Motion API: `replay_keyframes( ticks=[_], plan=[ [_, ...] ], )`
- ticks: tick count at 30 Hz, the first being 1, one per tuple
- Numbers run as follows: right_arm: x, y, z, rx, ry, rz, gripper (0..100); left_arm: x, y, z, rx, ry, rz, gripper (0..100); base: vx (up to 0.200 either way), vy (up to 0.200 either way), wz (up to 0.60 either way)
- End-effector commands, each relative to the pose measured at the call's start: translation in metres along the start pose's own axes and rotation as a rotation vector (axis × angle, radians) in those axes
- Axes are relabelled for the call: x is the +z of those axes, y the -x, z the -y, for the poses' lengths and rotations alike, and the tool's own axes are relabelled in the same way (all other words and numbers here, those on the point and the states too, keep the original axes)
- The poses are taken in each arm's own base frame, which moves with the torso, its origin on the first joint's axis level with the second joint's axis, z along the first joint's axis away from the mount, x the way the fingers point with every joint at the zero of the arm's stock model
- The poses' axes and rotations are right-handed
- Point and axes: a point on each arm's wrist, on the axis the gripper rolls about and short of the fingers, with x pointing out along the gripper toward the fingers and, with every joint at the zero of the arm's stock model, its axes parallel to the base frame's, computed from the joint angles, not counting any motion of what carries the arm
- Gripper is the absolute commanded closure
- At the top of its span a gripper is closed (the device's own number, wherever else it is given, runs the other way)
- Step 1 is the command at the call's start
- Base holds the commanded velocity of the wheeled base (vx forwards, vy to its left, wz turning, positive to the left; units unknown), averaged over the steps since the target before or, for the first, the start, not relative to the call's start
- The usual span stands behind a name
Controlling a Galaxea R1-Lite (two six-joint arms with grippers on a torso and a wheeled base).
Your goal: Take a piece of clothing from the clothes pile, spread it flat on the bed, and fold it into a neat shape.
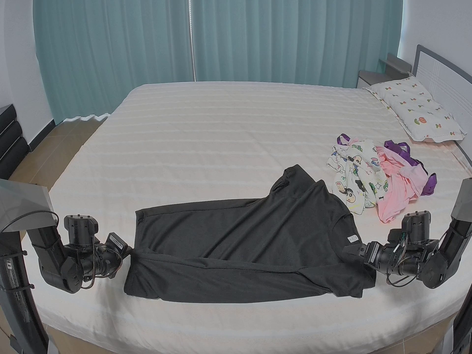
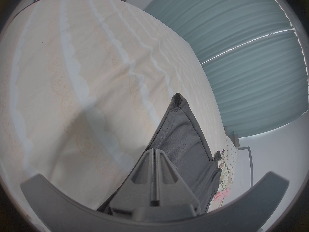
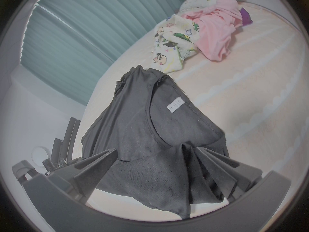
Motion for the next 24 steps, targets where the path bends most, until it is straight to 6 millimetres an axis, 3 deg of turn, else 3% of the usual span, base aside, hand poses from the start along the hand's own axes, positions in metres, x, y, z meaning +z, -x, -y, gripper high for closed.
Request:
replay_keyframes(
  ticks=[1, 18, 24],
  plan=[
    [-0.008, -0.007, 0.008, -0.008, 0.032, -0.009, 0, 0.000, 0.000, 0.000, 0.002, 0.001, -0.001, 100, 0.000, 0.000, 0.00],
    [-0.037, -0.021, 0.028, 0.033, 0.177, 0.045, 0, 0.000, 0.000, 0.000, 0.000, 0.001, 0.000, 100, 0.000, 0.000, 0.00],
    [-0.036, -0.021, 0.030, 0.031, 0.181, 0.046, 0, 0.000, 0.000, 0.000, 0.000, 0.001, 0.000, 100, 0.000, 0.000, 0.00]
  ],
)
